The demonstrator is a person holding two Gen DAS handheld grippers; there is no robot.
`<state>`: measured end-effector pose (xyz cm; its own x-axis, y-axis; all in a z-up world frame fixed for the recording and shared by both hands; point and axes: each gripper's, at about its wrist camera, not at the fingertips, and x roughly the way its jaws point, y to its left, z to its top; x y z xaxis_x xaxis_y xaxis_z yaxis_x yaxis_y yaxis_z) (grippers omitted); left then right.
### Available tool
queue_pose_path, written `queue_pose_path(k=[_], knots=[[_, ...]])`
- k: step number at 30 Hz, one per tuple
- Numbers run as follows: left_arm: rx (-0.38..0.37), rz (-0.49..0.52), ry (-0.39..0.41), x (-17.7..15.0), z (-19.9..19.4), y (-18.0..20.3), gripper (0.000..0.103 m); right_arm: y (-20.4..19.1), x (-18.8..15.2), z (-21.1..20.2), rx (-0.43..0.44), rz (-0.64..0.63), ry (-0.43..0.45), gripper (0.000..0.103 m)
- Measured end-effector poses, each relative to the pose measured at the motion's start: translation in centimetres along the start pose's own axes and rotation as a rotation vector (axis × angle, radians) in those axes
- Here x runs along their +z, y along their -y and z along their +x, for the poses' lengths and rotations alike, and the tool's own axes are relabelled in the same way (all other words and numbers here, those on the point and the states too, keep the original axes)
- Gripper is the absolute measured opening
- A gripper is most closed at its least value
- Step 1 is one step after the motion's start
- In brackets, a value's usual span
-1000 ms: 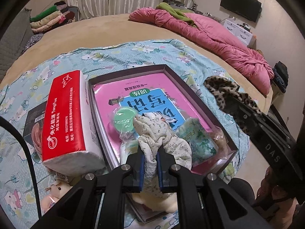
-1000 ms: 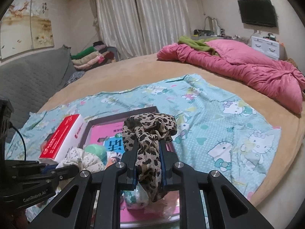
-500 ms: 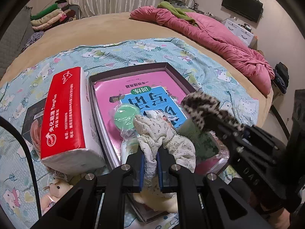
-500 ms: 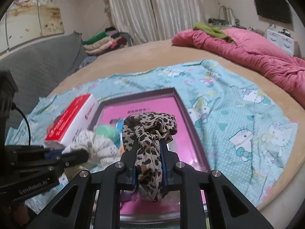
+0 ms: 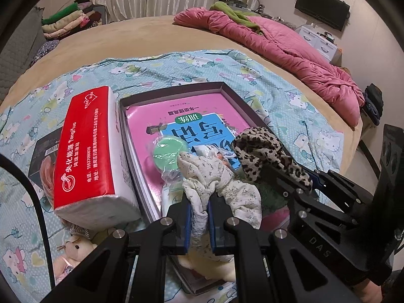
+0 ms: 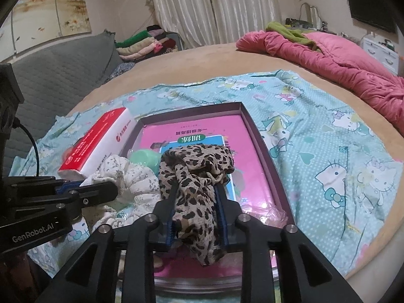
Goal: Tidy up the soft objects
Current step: 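Lower the scrunchie and leopard cloth onto the pink book and open both tools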
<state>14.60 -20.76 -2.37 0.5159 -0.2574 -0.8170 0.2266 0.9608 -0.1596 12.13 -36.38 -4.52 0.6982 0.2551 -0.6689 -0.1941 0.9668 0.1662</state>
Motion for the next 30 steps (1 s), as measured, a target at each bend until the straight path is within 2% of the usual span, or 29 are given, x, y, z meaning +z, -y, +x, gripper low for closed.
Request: queue_pose_path(k=[6,10,21,30], knots=[[0.0,0.0,-0.001,0.1,0.0,0.1,0.011,0.2,-0.1,0.3,-0.016,0.007,-0.006,0.036],[-0.003,-0.002,-0.001,0.1,-0.1,0.1,0.011,0.6,-0.1,0.3,-0.03,0.02,-0.006,0.046],[-0.022,0.002,-0.013,0.4,0.5,0.4,0.011,1.1,-0.1,0.4,-0.06,0.04,-0.008,0.06],[-0.033,-0.005,-0.013,0.8,0.7,0.4,0.014,1.2,-0.1,-0.4,-0.049,0.047,0.026,0.066]])
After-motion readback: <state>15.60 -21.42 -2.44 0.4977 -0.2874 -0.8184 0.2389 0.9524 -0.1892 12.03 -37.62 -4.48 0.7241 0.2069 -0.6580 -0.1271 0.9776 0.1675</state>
